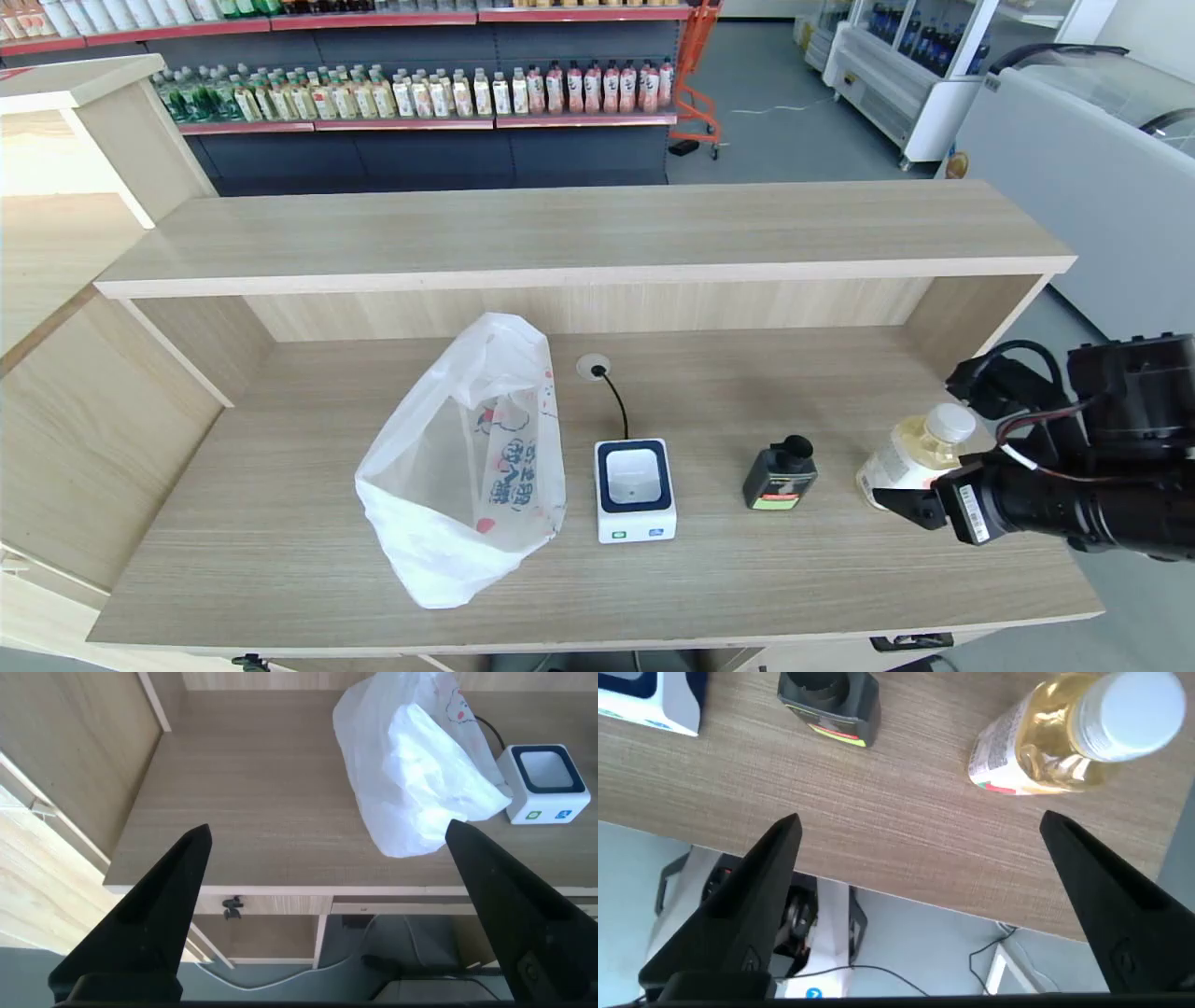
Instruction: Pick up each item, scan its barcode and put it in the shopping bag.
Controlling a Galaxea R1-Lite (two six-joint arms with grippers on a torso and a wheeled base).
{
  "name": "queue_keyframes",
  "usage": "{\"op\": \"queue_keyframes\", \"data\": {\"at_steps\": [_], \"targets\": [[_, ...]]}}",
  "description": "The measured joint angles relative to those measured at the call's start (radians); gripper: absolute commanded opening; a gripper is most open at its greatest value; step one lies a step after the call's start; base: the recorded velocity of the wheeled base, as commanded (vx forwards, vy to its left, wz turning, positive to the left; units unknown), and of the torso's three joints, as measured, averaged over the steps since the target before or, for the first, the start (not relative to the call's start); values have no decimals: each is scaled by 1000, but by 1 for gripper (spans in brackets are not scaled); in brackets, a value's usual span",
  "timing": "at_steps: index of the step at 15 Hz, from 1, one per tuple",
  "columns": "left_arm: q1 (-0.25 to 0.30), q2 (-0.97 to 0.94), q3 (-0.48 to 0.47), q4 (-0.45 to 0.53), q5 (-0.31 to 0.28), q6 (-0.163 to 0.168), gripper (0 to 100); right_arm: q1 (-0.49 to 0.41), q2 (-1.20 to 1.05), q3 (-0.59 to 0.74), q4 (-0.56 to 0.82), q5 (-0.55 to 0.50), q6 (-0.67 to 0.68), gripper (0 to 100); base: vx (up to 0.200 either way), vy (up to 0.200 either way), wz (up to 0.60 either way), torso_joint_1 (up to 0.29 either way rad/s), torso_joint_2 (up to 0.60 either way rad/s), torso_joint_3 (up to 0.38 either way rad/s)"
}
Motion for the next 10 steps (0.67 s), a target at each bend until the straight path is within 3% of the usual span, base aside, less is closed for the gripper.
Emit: {"op": "queue_keyframes", "data": {"at_steps": [2,10], "targets": [[0,0,0,0,0,0,100,21,137,-21,-104,6,-143,100,0,0,0,0,0,0],[0,0,0,0,0,0,100,121,416,-184,-193,15,-272,100,0,0,0,0,0,0]]}}
